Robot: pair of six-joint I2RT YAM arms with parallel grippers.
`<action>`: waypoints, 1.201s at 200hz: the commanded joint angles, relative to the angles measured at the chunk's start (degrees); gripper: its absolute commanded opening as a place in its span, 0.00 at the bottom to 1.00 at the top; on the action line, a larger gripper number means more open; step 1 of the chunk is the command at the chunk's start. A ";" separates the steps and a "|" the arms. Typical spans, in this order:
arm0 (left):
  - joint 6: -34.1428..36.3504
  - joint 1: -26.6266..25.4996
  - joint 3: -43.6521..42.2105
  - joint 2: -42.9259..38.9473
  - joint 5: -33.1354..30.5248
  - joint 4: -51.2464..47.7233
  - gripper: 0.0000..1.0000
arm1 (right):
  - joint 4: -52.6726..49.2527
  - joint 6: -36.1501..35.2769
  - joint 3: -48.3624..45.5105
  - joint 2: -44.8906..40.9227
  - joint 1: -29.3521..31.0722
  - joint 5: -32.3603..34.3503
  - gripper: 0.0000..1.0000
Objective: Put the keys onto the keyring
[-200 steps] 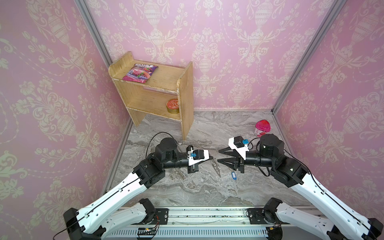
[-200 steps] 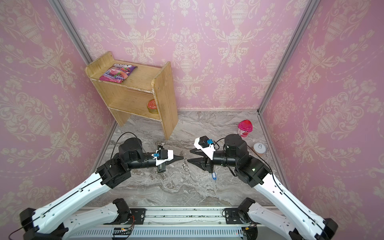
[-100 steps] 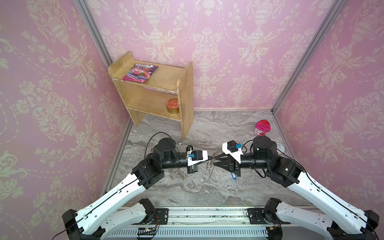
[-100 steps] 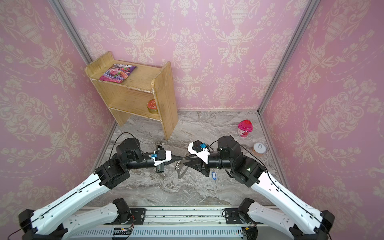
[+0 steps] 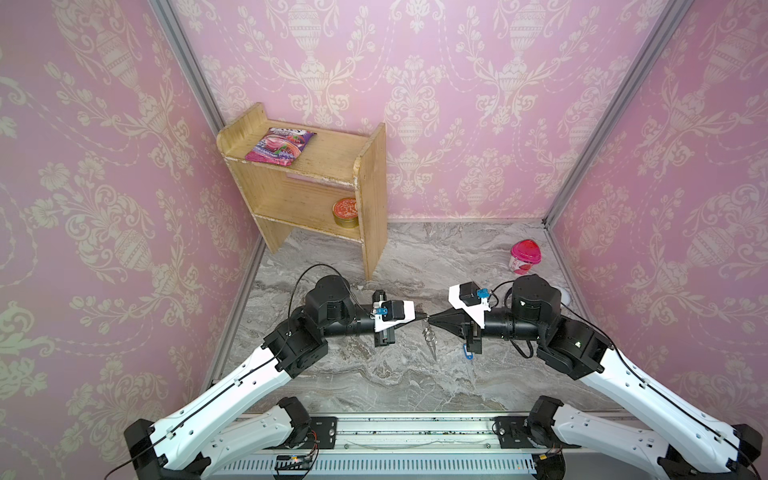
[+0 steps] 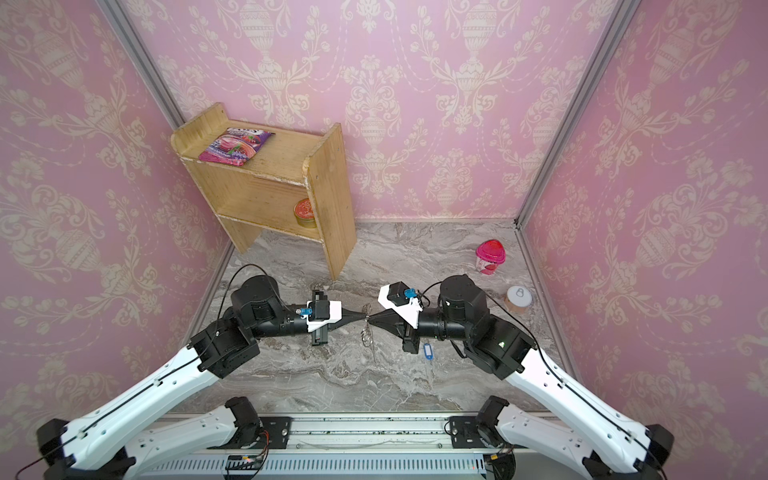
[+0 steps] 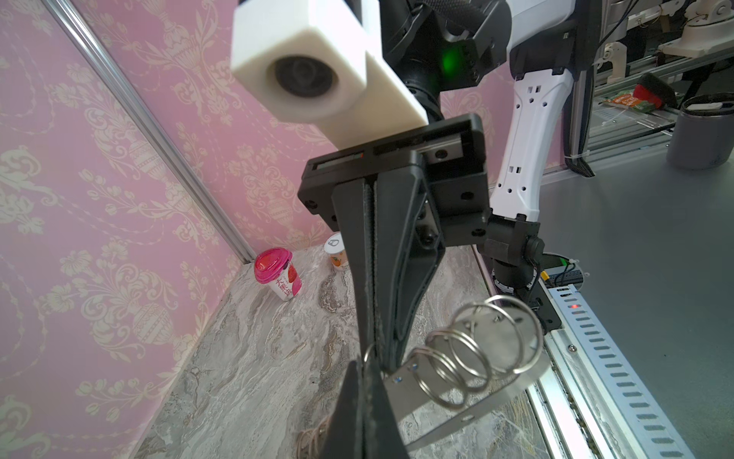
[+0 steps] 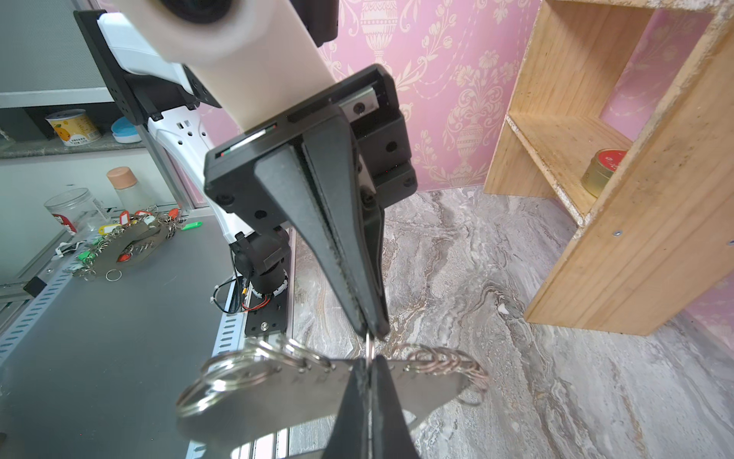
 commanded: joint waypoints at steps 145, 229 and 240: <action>-13.12 -0.07 -1.07 0.38 -0.22 11.85 0.27 | 29.37 5.38 -16.76 -13.36 -0.05 6.41 0.00; -16.77 -0.08 -0.59 2.77 6.20 14.80 0.19 | 31.32 5.46 -17.52 -13.83 -0.06 6.17 0.00; -17.14 -0.06 -0.60 2.65 6.25 15.41 0.20 | 31.11 5.34 -17.48 -13.53 0.01 5.98 0.00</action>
